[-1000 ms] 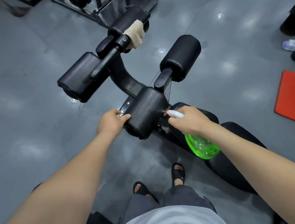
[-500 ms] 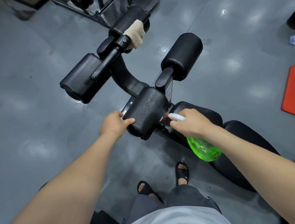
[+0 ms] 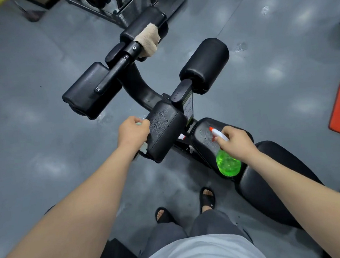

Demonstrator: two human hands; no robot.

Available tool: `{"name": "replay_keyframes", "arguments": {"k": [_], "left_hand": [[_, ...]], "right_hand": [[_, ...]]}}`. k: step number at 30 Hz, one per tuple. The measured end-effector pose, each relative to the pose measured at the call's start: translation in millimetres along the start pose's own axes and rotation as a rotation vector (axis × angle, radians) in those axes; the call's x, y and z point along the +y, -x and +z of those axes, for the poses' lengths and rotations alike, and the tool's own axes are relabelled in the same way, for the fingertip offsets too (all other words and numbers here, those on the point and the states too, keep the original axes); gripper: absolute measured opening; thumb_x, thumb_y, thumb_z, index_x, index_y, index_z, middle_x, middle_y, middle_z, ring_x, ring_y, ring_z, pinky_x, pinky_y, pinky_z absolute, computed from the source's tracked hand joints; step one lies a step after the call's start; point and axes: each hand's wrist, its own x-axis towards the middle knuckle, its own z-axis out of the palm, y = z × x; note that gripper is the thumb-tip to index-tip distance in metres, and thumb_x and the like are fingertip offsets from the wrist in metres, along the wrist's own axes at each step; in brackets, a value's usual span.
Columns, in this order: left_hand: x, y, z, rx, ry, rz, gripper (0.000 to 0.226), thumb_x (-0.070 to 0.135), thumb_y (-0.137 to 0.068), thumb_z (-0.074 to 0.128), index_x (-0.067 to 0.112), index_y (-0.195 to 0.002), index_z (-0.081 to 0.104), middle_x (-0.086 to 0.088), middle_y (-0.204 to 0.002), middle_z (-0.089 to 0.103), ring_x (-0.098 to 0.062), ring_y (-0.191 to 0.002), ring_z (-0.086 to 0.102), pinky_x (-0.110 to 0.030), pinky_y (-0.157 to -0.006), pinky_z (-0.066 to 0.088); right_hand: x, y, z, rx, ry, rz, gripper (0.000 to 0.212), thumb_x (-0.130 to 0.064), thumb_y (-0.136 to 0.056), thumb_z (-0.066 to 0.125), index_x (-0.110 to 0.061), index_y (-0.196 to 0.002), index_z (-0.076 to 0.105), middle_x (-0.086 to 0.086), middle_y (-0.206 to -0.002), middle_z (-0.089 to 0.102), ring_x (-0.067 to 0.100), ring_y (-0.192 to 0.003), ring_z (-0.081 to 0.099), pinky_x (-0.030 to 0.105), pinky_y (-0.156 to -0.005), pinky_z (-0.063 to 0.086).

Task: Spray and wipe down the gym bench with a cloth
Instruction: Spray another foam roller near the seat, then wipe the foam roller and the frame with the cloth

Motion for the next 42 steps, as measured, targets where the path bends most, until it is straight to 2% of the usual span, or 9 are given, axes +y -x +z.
{"name": "replay_keyframes", "arguments": {"k": [2, 8, 12, 23, 28, 33, 35, 39, 42], "left_hand": [[13, 7, 10, -0.007, 0.068, -0.028, 0.015, 0.032, -0.085, 0.056, 0.019, -0.092, 0.059, 0.006, -0.076, 0.075, -0.013, -0.056, 0.065, -0.020, -0.048, 0.042], [30, 17, 34, -0.055, 0.140, -0.091, 0.021, 0.028, -0.075, 0.053, 0.017, -0.093, 0.057, 0.001, -0.082, 0.077, -0.022, -0.070, 0.072, -0.039, -0.073, 0.059], [34, 21, 45, 0.005, 0.073, -0.100, 0.027, 0.033, -0.083, 0.062, 0.014, -0.102, 0.058, -0.005, -0.081, 0.076, -0.015, -0.073, 0.073, -0.038, -0.078, 0.058], [23, 16, 58, 0.040, 0.035, 0.020, 0.026, 0.039, -0.089, 0.071, 0.013, -0.089, 0.067, 0.012, -0.065, 0.054, -0.006, -0.059, 0.050, -0.026, -0.064, 0.046], [31, 20, 68, 0.014, 0.027, 0.074, 0.021, 0.033, -0.095, 0.067, 0.013, -0.091, 0.070, 0.012, -0.067, 0.056, 0.004, -0.053, 0.047, -0.007, -0.054, 0.038], [32, 24, 67, -0.063, 0.026, 0.117, 0.026, 0.035, -0.100, 0.060, 0.014, -0.088, 0.069, 0.000, -0.066, 0.060, -0.001, -0.058, 0.051, -0.017, -0.060, 0.043], [33, 25, 64, -0.102, 0.048, 0.113, 0.031, 0.036, -0.102, 0.056, 0.010, -0.093, 0.069, -0.014, -0.080, 0.066, -0.009, -0.067, 0.056, -0.029, -0.069, 0.051], [34, 28, 56, -0.237, 0.302, 0.050, 0.032, 0.028, -0.107, 0.049, 0.002, -0.101, 0.067, -0.011, -0.086, 0.069, -0.021, -0.080, 0.064, -0.042, -0.080, 0.056], [31, 28, 48, -0.234, 0.357, 0.033, 0.026, 0.025, -0.107, 0.052, 0.004, -0.105, 0.067, -0.011, -0.094, 0.071, -0.023, -0.086, 0.067, -0.042, -0.084, 0.057]], "right_hand": [[19, -8, 4, -0.023, 0.011, 0.043, 0.030, -0.038, -0.091, 0.068, -0.016, -0.077, 0.053, 0.002, -0.072, 0.064, 0.025, -0.073, 0.059, 0.037, -0.064, 0.043], [49, -42, 16, -0.037, -0.042, 0.188, 0.013, -0.022, -0.087, 0.064, -0.013, -0.094, 0.059, 0.004, -0.081, 0.062, 0.028, -0.079, 0.058, 0.034, -0.064, 0.038], [53, -71, 26, -0.046, -0.074, 0.213, 0.013, -0.018, -0.090, 0.063, -0.008, -0.095, 0.058, 0.007, -0.087, 0.061, 0.028, -0.081, 0.054, 0.033, -0.067, 0.035], [64, -101, 36, -0.157, -0.048, 0.202, 0.018, -0.020, -0.089, 0.071, -0.010, -0.099, 0.060, 0.006, -0.095, 0.063, 0.026, -0.089, 0.057, 0.030, -0.073, 0.038], [68, -100, 27, -0.219, -0.030, 0.191, 0.028, -0.023, -0.087, 0.074, -0.012, -0.108, 0.060, 0.008, -0.109, 0.067, 0.025, -0.095, 0.059, 0.029, -0.075, 0.039], [37, -92, 12, -0.047, -0.148, 0.072, 0.017, -0.022, -0.089, 0.057, -0.019, -0.106, 0.059, 0.001, -0.101, 0.068, 0.024, -0.089, 0.066, 0.033, -0.079, 0.049], [9, -88, 7, -0.116, -0.282, -0.026, 0.008, -0.021, -0.092, 0.057, -0.023, -0.099, 0.059, -0.007, -0.088, 0.066, 0.013, -0.077, 0.064, 0.030, -0.078, 0.050], [-50, -77, -6, -0.428, -0.471, -0.219, 0.012, -0.037, -0.096, 0.065, -0.029, -0.104, 0.067, -0.017, -0.096, 0.069, -0.006, -0.080, 0.060, 0.010, -0.074, 0.044], [-69, -77, -2, -0.592, -0.499, -0.218, 0.023, -0.046, -0.088, 0.073, -0.025, -0.096, 0.070, -0.011, -0.084, 0.066, 0.004, -0.072, 0.057, 0.019, -0.070, 0.044]]}}
